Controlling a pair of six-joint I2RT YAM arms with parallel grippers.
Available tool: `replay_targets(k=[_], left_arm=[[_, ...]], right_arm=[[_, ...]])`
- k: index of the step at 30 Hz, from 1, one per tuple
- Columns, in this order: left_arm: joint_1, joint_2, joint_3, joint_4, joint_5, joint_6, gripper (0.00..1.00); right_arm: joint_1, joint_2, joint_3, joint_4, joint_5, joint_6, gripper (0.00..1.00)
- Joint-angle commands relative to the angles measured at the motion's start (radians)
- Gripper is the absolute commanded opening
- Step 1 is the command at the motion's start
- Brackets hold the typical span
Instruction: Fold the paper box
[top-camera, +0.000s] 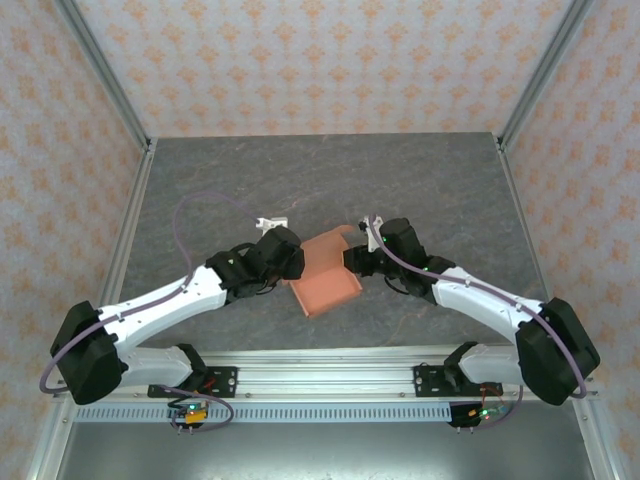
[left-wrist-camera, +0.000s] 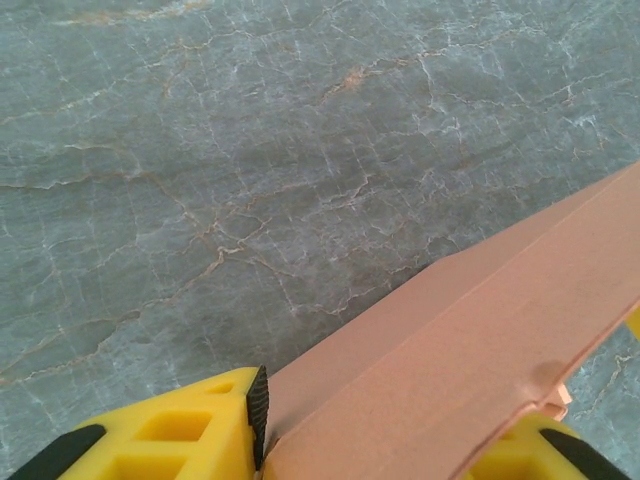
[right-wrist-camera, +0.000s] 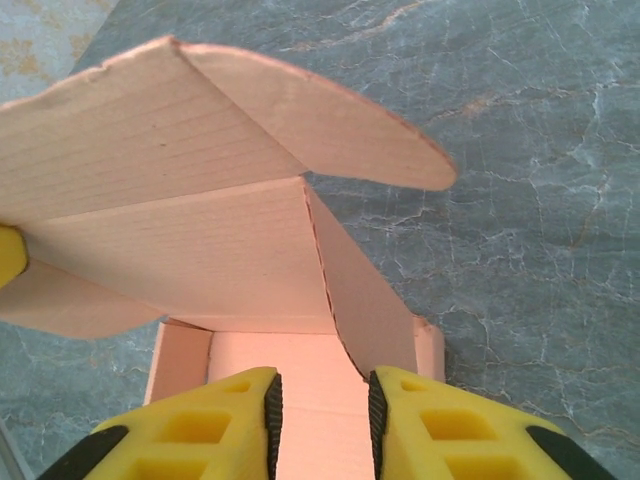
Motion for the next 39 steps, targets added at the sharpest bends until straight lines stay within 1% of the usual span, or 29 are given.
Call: replay_targets(k=[1, 2, 5, 9, 10, 14, 17, 20, 22, 24, 26, 28, 29, 30, 34, 35, 37, 38, 39], left_arm=[[-0.006, 0.006, 0.050, -0.061, -0.081, 0.014, 0.36], [-0.007, 0.004, 0.050, -0.067, -0.088, 0.021, 0.37], [-0.006, -0.007, 0.041, -0.074, -0.100, 0.042, 0.39], [-0.006, -0.016, 0.021, -0.053, -0.084, 0.073, 0.39], [-0.006, -0.016, 0.019, -0.049, -0.080, 0.079, 0.39], [-0.007, -0.019, 0.031, -0.065, -0.083, 0.098, 0.40], [-0.006, -0.031, 0.033, -0.083, -0.089, 0.099, 0.43], [-0.006, -0.052, 0.026, -0.104, -0.095, 0.089, 0.47], [-0.007, -0.066, 0.019, -0.126, -0.108, 0.077, 0.50], [-0.007, -0.080, 0.006, -0.140, -0.112, 0.068, 0.50], [-0.006, -0.089, -0.013, -0.138, -0.094, 0.057, 0.49], [-0.006, -0.092, -0.042, -0.115, -0.045, 0.046, 0.45], [-0.006, -0.093, -0.053, -0.106, -0.027, 0.039, 0.44], [-0.006, -0.093, -0.065, -0.100, -0.020, 0.027, 0.44], [-0.007, -0.097, -0.091, -0.101, -0.034, 0.003, 0.45], [-0.006, -0.100, -0.092, -0.108, -0.044, -0.001, 0.47], [-0.006, -0.110, -0.091, -0.125, -0.062, -0.007, 0.57], [-0.006, -0.115, -0.092, -0.129, -0.067, -0.007, 0.60], [-0.006, -0.122, -0.095, -0.131, -0.066, -0.005, 0.61]], right_arm=[[0.006, 0.010, 0.025, 0.002, 0.052, 0.010, 0.31], [0.006, 0.012, 0.024, 0.000, 0.063, -0.001, 0.31], [0.006, 0.022, 0.032, -0.005, 0.082, -0.048, 0.36], [0.006, 0.044, 0.058, 0.000, 0.059, -0.132, 0.43], [0.007, 0.046, 0.064, 0.002, 0.070, -0.156, 0.45], [0.006, 0.047, 0.084, -0.009, 0.093, -0.303, 0.55], [0.006, 0.078, 0.121, -0.024, 0.062, -0.371, 0.56], [0.006, 0.127, 0.163, -0.029, 0.056, -0.392, 0.56], [0.007, 0.152, 0.182, -0.027, 0.053, -0.397, 0.56], [0.006, 0.170, 0.195, -0.027, 0.046, -0.393, 0.52], [0.007, 0.179, 0.199, -0.024, 0.047, -0.380, 0.44], [0.006, 0.174, 0.194, -0.020, 0.039, -0.361, 0.32], [0.006, 0.171, 0.191, -0.019, 0.038, -0.348, 0.28], [0.006, 0.168, 0.186, -0.018, 0.037, -0.330, 0.26], [0.006, 0.160, 0.149, 0.017, 0.038, -0.274, 0.23], [0.006, 0.160, 0.142, 0.019, 0.040, -0.274, 0.23], [0.006, 0.161, 0.136, 0.014, 0.055, -0.291, 0.23], [0.006, 0.161, 0.136, 0.010, 0.064, -0.301, 0.24], [0.006, 0.160, 0.139, 0.003, 0.077, -0.322, 0.27]])
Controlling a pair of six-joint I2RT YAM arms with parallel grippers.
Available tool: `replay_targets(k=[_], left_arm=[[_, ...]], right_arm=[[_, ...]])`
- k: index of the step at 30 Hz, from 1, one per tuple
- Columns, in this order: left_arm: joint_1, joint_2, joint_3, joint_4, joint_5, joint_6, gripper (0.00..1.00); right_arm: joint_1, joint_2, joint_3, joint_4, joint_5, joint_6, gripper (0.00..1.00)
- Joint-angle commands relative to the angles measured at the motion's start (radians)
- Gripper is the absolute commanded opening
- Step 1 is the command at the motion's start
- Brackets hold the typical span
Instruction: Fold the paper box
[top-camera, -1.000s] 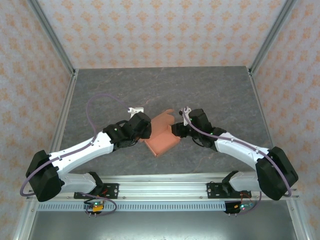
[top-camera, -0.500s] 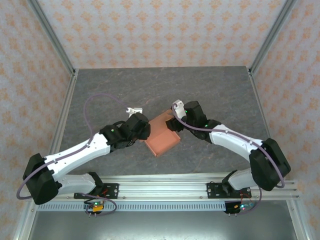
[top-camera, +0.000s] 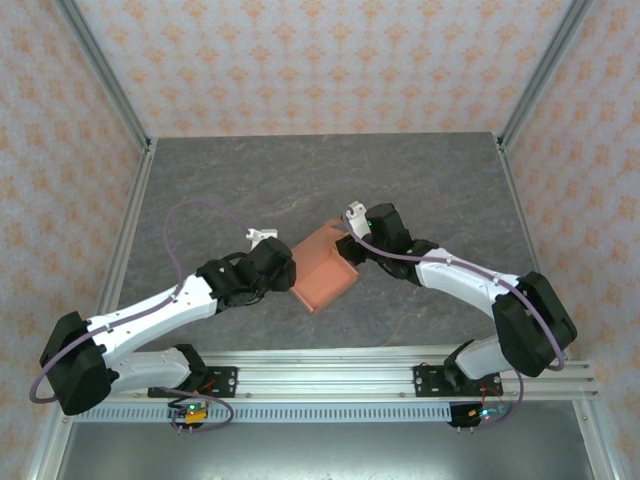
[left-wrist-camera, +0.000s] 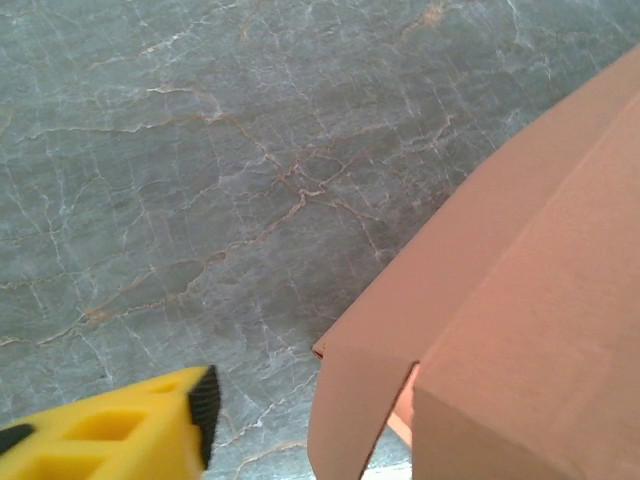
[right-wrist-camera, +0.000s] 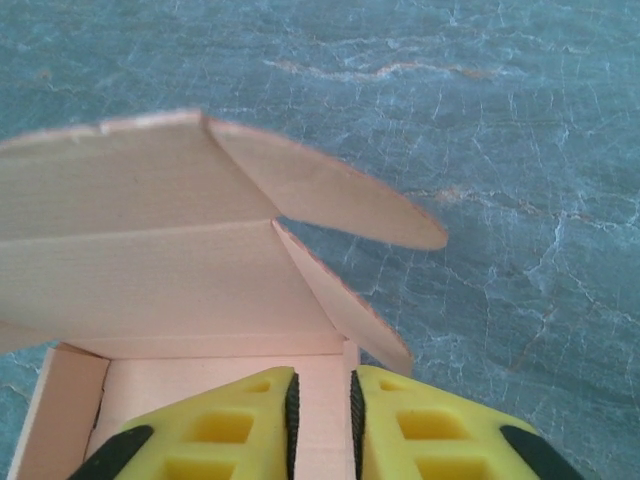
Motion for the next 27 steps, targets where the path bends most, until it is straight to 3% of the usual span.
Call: replay_targets(k=[1, 3, 5, 15, 17, 21, 27], left_arm=[[-0.004, -0.038, -0.013, -0.033, -0.032, -0.012, 0.61], [-0.004, -0.040, -0.021, -0.023, -0.023, -0.013, 0.60], [-0.004, -0.036, -0.033, -0.014, -0.016, -0.016, 0.59], [-0.016, -0.024, -0.049, 0.022, 0.001, -0.013, 0.44], [-0.016, -0.019, -0.044, 0.017, -0.004, -0.007, 0.40], [-0.017, -0.008, -0.028, -0.015, -0.035, 0.000, 0.30], [-0.016, -0.013, -0.017, -0.046, -0.104, -0.027, 0.13]], right_arm=[[0.006, -0.016, -0.006, 0.002, 0.039, -0.036, 0.34], [0.006, -0.020, 0.006, -0.010, 0.069, -0.082, 0.46], [0.001, -0.023, 0.023, -0.026, 0.071, -0.142, 0.50], [-0.044, 0.079, 0.096, -0.049, -0.160, -0.307, 0.50], [-0.046, 0.107, 0.120, -0.054, -0.180, -0.306, 0.44], [-0.044, 0.123, 0.145, -0.071, -0.201, -0.279, 0.20], [-0.018, 0.023, 0.022, 0.059, -0.042, -0.089, 0.07]])
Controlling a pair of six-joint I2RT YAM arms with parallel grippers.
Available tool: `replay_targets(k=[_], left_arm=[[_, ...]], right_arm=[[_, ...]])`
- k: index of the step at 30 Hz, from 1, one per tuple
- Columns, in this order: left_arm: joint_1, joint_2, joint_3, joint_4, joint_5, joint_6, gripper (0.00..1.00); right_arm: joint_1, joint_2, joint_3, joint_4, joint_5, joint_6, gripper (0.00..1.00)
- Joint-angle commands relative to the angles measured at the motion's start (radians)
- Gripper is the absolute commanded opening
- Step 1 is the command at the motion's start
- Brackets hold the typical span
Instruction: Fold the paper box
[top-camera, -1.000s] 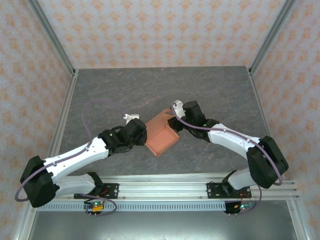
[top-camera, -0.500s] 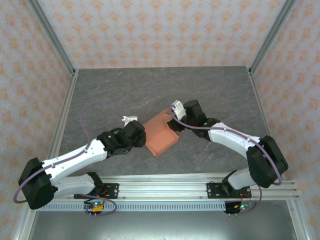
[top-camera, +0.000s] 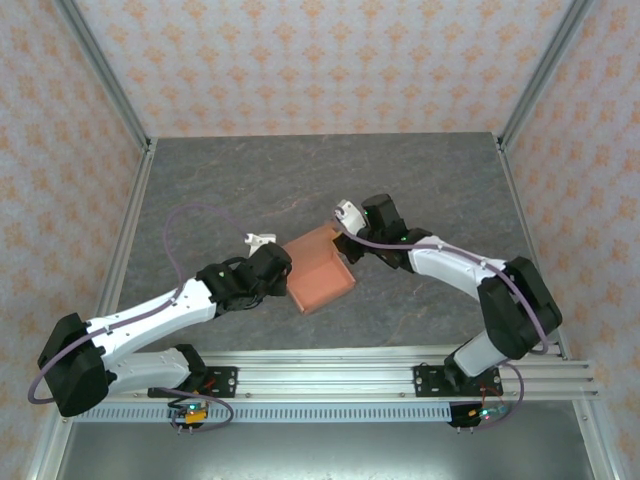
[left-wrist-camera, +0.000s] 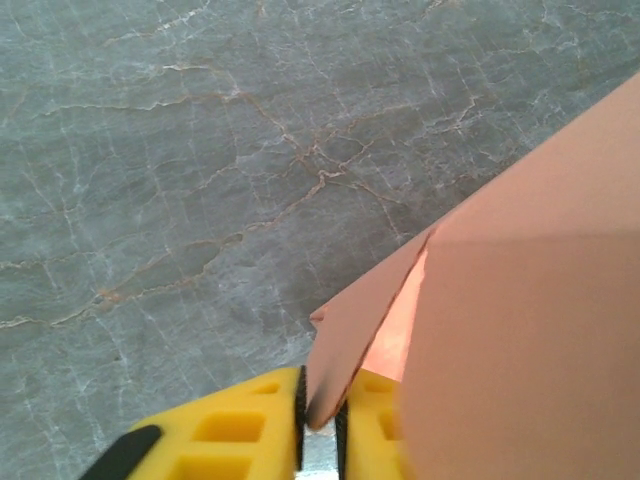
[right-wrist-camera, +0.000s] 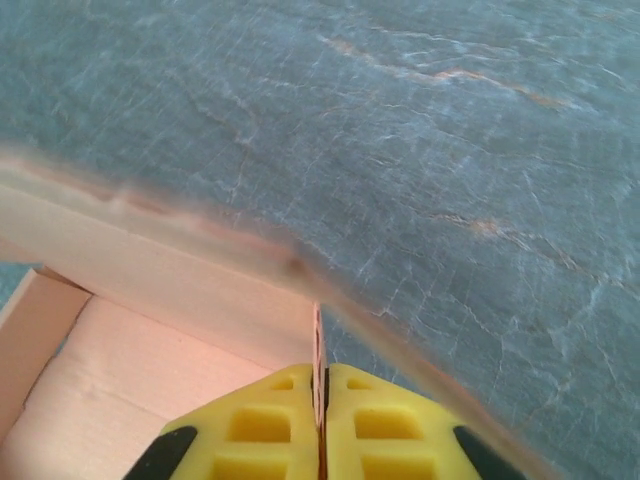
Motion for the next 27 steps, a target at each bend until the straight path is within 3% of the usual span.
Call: replay_targets(k=[1, 7, 15, 22, 27], left_arm=[[-0.003, 0.001, 0.027, -0.044, -0.089, -0.022, 0.12], [-0.002, 0.035, 0.086, -0.016, -0.115, -0.054, 0.05], [-0.003, 0.098, 0.107, 0.069, -0.156, -0.105, 0.00], [-0.003, 0.131, 0.021, 0.226, -0.123, -0.223, 0.01], [-0.005, 0.174, -0.004, 0.264, -0.104, -0.254, 0.01]], right_arm=[[0.037, -0.079, -0.073, 0.117, 0.121, 0.155, 0.07], [0.182, -0.136, -0.171, 0.228, 0.398, 0.346, 0.08], [0.259, -0.148, -0.159, 0.236, 0.684, 0.521, 0.10], [0.346, -0.088, -0.193, 0.305, 0.815, 0.649, 0.10], [0.375, -0.093, -0.202, 0.296, 0.857, 0.656, 0.12]])
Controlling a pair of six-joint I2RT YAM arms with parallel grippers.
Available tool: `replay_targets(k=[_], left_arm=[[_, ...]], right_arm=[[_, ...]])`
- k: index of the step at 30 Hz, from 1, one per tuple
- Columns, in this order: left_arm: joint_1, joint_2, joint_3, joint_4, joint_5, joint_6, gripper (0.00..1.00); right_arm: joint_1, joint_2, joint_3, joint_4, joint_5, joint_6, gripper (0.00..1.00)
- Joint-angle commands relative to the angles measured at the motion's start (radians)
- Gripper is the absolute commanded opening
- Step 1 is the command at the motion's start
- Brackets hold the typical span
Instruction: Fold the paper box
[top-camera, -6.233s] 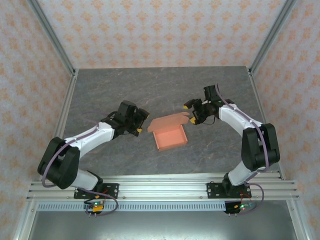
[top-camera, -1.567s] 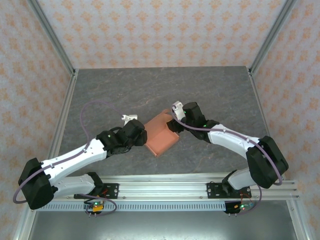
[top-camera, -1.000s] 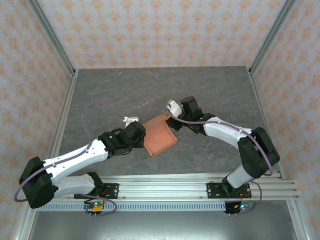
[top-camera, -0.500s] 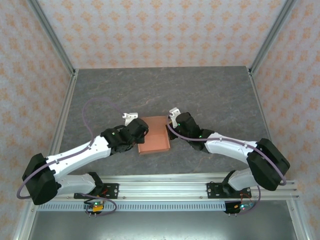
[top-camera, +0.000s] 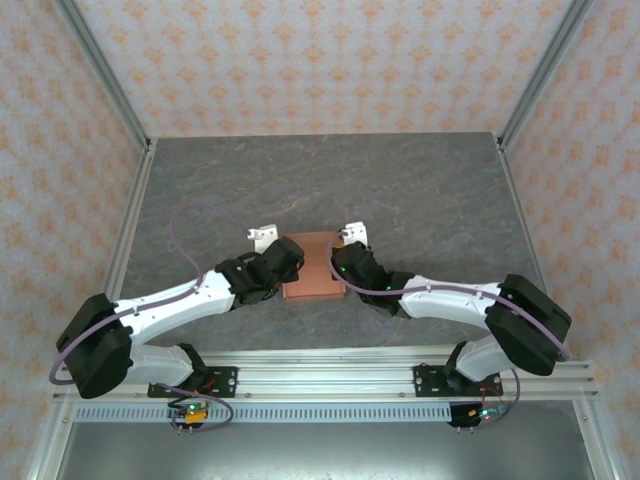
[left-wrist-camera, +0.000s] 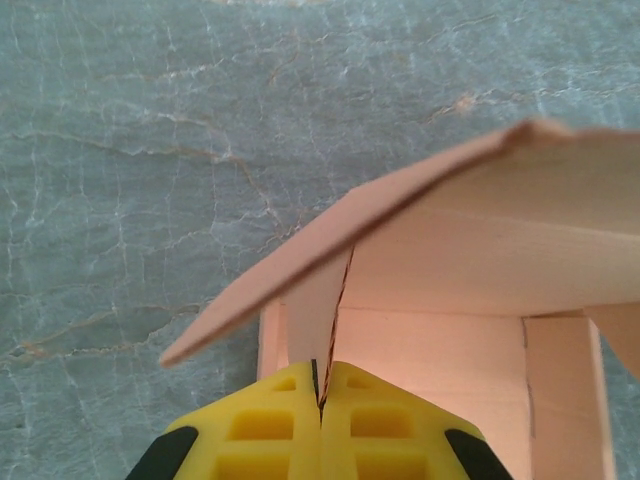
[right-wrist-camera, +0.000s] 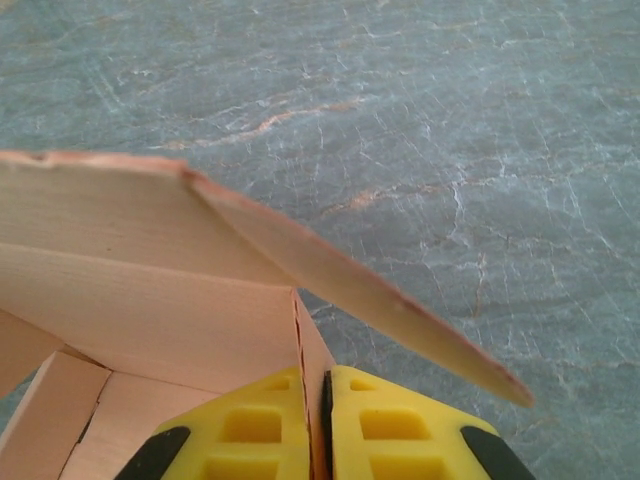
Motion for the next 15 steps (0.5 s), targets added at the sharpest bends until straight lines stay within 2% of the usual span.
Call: replay_targets(k=[1, 5, 11, 15], left_arm=[[-0.009, 0.029, -0.022, 0.074, -0.007, -0.061, 0.01], [-0.032, 0.032, -0.094, 0.124, -0.046, -0.093, 0.01], [-0.072, 0.016, -0.148, 0.163, -0.124, -0.136, 0.01], [-0.101, 0.014, -0.128, 0.136, -0.173, -0.147, 0.01]], right_arm=[[0.015, -0.017, 0.000, 0.048, 0.060, 0.050, 0.13], [0.016, -0.020, 0.034, -0.068, 0.041, 0.099, 0.15], [0.015, -0.065, 0.028, -0.123, 0.051, 0.170, 0.17], [0.016, -0.038, 0.066, -0.181, -0.009, 0.302, 0.27]])
